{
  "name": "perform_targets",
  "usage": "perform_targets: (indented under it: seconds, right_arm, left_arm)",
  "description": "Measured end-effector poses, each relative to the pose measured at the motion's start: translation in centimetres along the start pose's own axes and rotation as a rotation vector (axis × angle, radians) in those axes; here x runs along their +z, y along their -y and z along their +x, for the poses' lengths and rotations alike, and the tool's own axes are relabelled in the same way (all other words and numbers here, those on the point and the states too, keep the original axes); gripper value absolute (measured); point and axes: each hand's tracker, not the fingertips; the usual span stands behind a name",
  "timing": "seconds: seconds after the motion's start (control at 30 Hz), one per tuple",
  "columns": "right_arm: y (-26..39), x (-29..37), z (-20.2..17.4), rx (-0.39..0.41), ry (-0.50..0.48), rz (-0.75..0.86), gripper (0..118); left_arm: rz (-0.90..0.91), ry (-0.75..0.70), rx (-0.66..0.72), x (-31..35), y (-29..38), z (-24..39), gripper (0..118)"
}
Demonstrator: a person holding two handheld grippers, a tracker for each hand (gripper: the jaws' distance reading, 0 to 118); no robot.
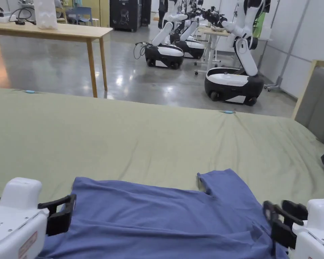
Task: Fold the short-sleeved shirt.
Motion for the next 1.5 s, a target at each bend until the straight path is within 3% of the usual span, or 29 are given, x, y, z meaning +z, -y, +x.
perform_targets:
  seconds: [0.03, 0.07, 0.13, 0.23, 0.47, 0.5, 0.57, 0.6, 0.77, 0.87, 0.9, 0.93, 0.97, 1.0, 1.07, 1.1, 1.17, 1.2, 1.23, 1.27, 1.3, 1.37, 1.43, 1.5]
  right_arm:
    - [-0.1, -0.6, -0.4, -0.024, 0.034, -0.007, 1]
    - [-0.2, -0.9, -0.5, -0.044, 0.013, -0.004, 1]
    - [-0.2, -2.1, 0.1, -0.108, -0.049, -0.057, 1]
    - [-0.1, -2.9, -0.2, -0.072, -0.036, -0.047, 1]
    - [-0.4, -6.2, 0.9, -0.068, -0.042, -0.109, 1]
    - [-0.2, -6.7, 1.2, -0.066, -0.044, -0.120, 1]
    - [-0.3, -8.0, 1.7, -0.055, -0.036, -0.148, 1]
    - [-0.4, -8.6, 2.1, -0.049, -0.034, -0.169, 1]
    - [0.4, -12.8, 5.1, -0.038, 0.011, -0.259, 1]
    - [0.6, -16.4, 7.6, -0.053, 0.046, -0.326, 1]
    - [0.2, -17.1, 7.6, -0.057, 0.055, -0.340, 1]
    - [0.0, -18.5, 8.1, -0.061, 0.066, -0.363, 1]
    - [-0.1, -20.2, 8.7, -0.062, 0.071, -0.389, 4]
    - [-0.1, -21.6, 9.3, -0.070, 0.066, -0.403, 29]
    - [0.9, -25.9, 10.8, -0.094, 0.067, -0.506, 92]
    - [1.1, -27.4, 11.0, -0.103, 0.070, -0.543, 111]
    - [1.1, -29.6, 10.9, -0.101, 0.071, -0.587, 111]
    - [1.3, -30.4, 10.8, -0.095, 0.081, -0.614, 109]
    - [1.7, -31.2, 10.8, -0.084, 0.094, -0.665, 100]
    - [2.1, -31.7, 10.9, -0.083, 0.105, -0.709, 70]
    - [2.4, -32.0, 10.7, -0.074, 0.141, -0.759, 20]
    - [2.2, -30.8, 10.4, -0.090, 0.129, -0.716, 5]
    - [1.6, -30.2, 10.2, -0.117, 0.087, -0.725, 2]
    - [0.3, -28.4, 9.9, -0.053, 0.101, -0.637, 2]
  left_arm:
    - [-0.009, -0.003, -0.003, -0.6, -0.1, 0.3, 18]
    - [-0.052, -0.043, -0.030, -1.4, 0.0, 0.6, 0]
    - [-0.107, 0.014, -0.004, -3.1, 0.2, 0.4, 0]
    - [-0.163, -0.010, 0.000, -6.0, 0.6, -0.1, 0]
    - [-0.297, 0.007, 0.032, -15.9, 0.4, -3.2, 2]
    - [-0.295, -0.003, 0.027, -17.2, 0.1, -3.4, 27]
    - [-0.316, -0.022, 0.025, -20.3, -0.8, -4.0, 111]
    - [-0.334, -0.032, 0.028, -22.0, -1.1, -4.3, 116]
    - [-0.415, -0.079, -0.006, -29.3, -4.2, -4.4, 113]
    - [-0.501, -0.107, 0.004, -29.2, -1.8, -2.4, 103]
    - [-0.513, -0.118, 0.005, -29.5, -1.5, -2.1, 86]
    - [-0.533, -0.106, -0.009, -31.1, -0.9, -2.6, 61]
    - [-0.553, -0.077, -0.023, -31.3, -0.6, -2.3, 35]
    - [-0.543, -0.060, -0.028, -31.0, -0.7, -1.9, 18]
    - [-0.544, -0.061, -0.055, -30.9, -1.4, -1.6, 4]
    - [-0.541, -0.062, -0.049, -30.8, -1.6, -1.6, 3]
    - [-0.520, -0.054, -0.042, -30.4, -2.0, -1.8, 3]
    - [-0.513, -0.058, -0.047, -30.2, -2.0, -1.8, 3]
    - [-0.509, -0.062, -0.052, -30.1, -2.1, -2.0, 3]
    - [-0.506, -0.063, -0.050, -30.0, -2.1, -2.2, 3]
    - [-0.503, -0.062, -0.046, -30.0, -2.2, -2.4, 3]
    - [-0.494, -0.067, -0.045, -29.3, -2.2, -2.0, 3]
    - [-0.495, -0.061, -0.047, -28.9, -2.4, -2.0, 2]
    - [-0.459, -0.069, -0.042, -27.7, -3.0, -2.0, 2]
